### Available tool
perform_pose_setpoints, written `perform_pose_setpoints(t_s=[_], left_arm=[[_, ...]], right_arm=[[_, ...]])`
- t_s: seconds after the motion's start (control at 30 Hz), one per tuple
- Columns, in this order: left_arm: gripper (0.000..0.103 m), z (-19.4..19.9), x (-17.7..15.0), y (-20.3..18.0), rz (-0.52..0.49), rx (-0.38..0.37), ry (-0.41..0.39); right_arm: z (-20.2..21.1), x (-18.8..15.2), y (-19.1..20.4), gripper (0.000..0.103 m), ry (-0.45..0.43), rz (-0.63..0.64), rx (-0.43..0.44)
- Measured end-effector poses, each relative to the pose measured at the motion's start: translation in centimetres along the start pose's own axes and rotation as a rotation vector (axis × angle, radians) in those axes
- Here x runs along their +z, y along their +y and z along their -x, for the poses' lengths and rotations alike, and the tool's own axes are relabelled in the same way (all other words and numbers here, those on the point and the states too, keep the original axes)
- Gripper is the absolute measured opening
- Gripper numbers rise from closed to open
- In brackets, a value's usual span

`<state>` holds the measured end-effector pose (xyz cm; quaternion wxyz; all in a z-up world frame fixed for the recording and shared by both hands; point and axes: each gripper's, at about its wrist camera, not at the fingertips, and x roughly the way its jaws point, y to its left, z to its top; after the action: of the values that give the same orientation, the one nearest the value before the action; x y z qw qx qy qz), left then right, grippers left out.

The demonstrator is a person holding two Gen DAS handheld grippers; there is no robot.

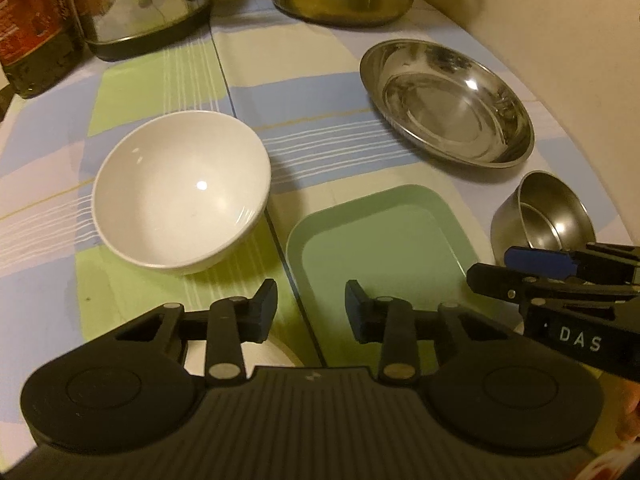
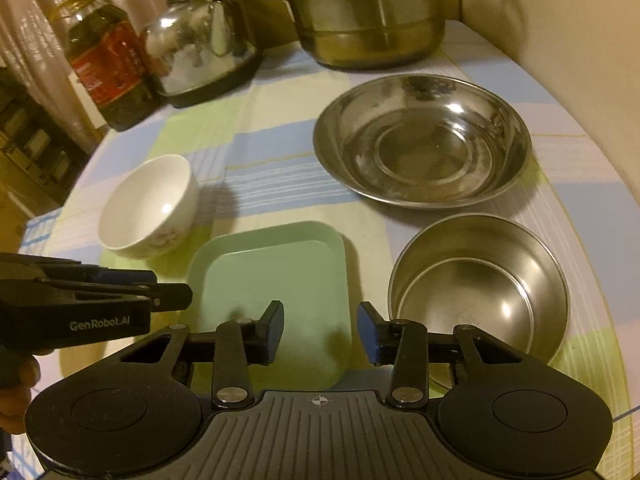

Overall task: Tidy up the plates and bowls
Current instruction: 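Move the right gripper to the green square plate and grasp its rim, then carry the green plate with the right gripper into the large steel plate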

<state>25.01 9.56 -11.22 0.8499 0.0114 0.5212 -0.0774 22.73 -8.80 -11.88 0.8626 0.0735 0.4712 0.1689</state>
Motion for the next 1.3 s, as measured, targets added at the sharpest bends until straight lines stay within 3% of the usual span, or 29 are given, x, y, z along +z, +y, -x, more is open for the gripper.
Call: perform_pose_setpoints(t_s=[0.4,0.57,0.9,1.03,1.3], left_arm=[[0.025,-2.8,1.0,0.9,-0.005,-0.022,0.092],[0.021,-3.3,1.2,1.0,-0.007,-0.023,0.107],[0.017,-3.6,1.3,0.6,-0.011,-0.037,0.103],[0.016,-3.6,1.3,0.4,-0.013,-0.031,0.103],[0.016,-1.9,1.9,0.2,-0.014,-0.027,0.062]], right_arm=[[-1.9,-0.2,0.8,0.037,0.029,0.0,-0.084],[-2.3,-0.3,0.9,0.024,0.039,-0.001,-0.102],[-2.7,-0.5,1.3,0.014,0.032,0.034,-0.15],[-2.6,-0.3,0.9,0.004,0.03,0.018,-0.156],[-1.2,0.4,0.6,0.004,-0.012,-0.009,-0.13]])
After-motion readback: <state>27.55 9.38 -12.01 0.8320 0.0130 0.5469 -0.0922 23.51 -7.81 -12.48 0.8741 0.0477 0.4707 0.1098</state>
